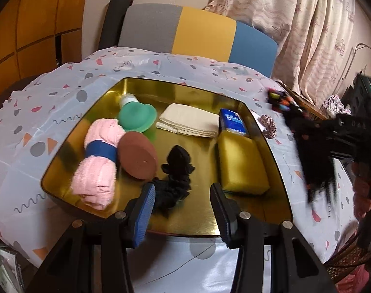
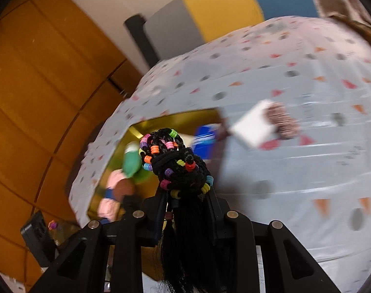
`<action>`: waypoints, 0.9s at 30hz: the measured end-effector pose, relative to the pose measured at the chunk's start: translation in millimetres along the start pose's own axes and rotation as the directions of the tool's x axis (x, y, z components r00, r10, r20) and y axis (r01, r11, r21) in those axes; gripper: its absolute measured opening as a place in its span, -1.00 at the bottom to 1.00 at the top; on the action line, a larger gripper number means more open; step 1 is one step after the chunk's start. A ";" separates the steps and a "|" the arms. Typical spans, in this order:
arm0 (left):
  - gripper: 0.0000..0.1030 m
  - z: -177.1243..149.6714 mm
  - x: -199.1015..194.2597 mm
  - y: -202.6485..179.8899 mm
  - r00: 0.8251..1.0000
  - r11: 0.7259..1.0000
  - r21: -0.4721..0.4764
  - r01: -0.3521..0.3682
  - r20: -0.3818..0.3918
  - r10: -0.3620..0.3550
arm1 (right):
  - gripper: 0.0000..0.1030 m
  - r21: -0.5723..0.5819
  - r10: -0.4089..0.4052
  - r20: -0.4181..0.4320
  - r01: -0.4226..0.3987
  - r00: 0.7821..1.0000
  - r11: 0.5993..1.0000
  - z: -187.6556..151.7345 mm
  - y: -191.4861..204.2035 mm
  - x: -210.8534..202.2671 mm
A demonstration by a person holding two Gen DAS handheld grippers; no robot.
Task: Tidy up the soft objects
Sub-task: 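Carry the beaded hair ties into the tray and open the right tool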
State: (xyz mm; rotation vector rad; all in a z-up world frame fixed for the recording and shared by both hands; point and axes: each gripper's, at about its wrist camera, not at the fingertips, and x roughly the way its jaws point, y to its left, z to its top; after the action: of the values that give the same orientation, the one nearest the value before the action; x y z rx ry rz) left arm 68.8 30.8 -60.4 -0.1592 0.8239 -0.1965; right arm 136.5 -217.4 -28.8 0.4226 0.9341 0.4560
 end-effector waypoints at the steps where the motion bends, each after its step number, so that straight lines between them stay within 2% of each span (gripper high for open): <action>1: -0.08 0.8 -3.2 3.4 1.000 1.000 -0.001 0.002 0.005 -0.002 | -0.43 -0.010 0.020 -0.012 -0.020 1.000 1.000 -1.1 15.4 12.9; 5: -0.08 3.2 -15.2 15.7 0.999 1.000 -0.018 -0.010 0.031 0.010 | -0.43 -0.024 0.043 -0.047 -0.044 0.998 0.999 -6.6 52.4 49.4; 8: -0.08 3.6 -20.3 26.3 0.999 0.999 -0.045 -0.012 0.035 0.013 | -0.43 -0.037 0.003 -0.063 -0.005 0.998 0.999 -8.2 71.8 74.6; 17: -0.08 1.5 -20.2 42.2 1.000 0.995 -0.095 -0.010 0.015 0.011 | -0.41 -0.039 -0.104 -0.053 0.102 0.993 0.994 -3.1 84.8 106.4; 22: -0.08 0.2 -19.4 40.9 1.000 0.995 -0.097 0.001 0.009 0.000 | -0.36 -0.058 -0.181 -0.049 0.178 0.982 0.982 -4.0 81.6 118.4; 23: -0.08 0.0 -19.3 40.6 1.000 0.996 -0.095 0.002 0.009 -0.001 | -0.34 -0.060 -0.187 -0.049 0.184 0.981 0.981 -4.8 79.9 118.7; 24: -0.08 -0.2 -19.7 39.8 1.000 0.996 -0.092 0.003 0.010 -0.002 | -0.21 -0.060 -0.186 -0.045 0.183 0.982 0.981 -5.7 78.3 117.1; 27: -0.08 -0.5 -19.4 38.1 1.000 0.996 -0.084 0.004 0.012 -0.003 | 0.00 -0.057 -0.167 -0.007 0.166 0.986 0.984 -8.0 75.1 102.2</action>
State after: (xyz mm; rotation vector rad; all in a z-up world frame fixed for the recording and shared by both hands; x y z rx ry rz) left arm 59.8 72.3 -55.2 -0.2410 0.8206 -0.1641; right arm 168.2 -98.6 -61.0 0.2882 0.9577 0.3316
